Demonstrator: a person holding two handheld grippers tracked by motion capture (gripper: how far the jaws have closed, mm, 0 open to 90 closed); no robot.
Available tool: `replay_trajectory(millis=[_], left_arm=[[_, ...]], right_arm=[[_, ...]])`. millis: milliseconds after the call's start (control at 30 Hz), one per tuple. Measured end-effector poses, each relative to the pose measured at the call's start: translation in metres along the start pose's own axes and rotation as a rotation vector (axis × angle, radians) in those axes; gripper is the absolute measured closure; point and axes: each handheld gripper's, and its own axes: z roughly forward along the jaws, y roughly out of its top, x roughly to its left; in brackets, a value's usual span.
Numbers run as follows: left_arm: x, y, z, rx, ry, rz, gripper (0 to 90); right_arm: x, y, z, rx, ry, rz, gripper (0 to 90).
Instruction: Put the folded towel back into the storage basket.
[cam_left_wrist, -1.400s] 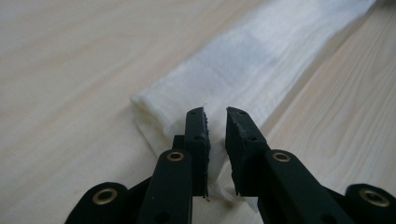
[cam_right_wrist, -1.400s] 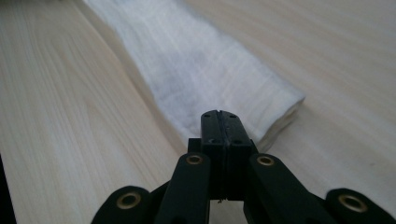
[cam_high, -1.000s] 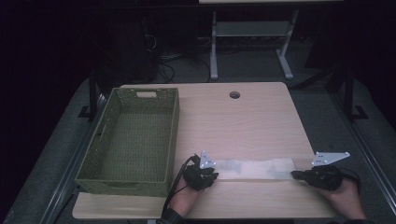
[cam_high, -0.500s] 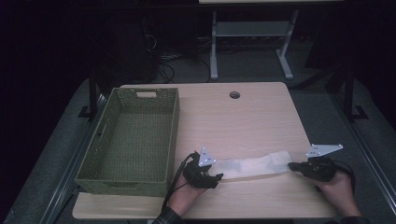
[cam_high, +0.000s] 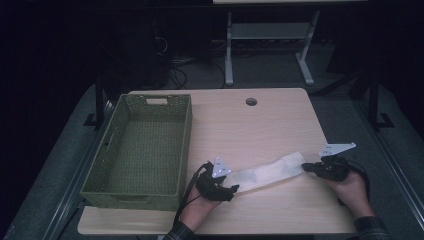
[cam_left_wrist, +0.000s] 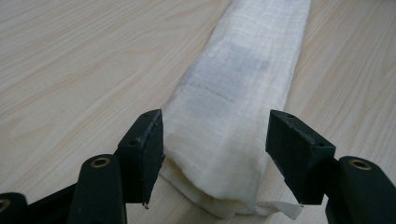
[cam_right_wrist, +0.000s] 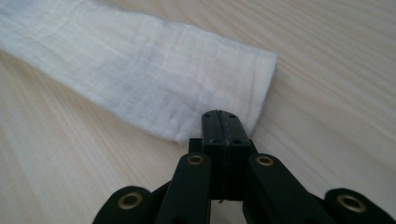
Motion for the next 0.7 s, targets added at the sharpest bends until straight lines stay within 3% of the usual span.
replay_trajectory(millis=[700], left_arm=[[0.001, 0.002, -0.003, -0.007, 0.016, 0.002, 35.8]], right_arm=[[-0.015, 0.048, 0.043, -0.006, 0.014, -0.008, 89.8]])
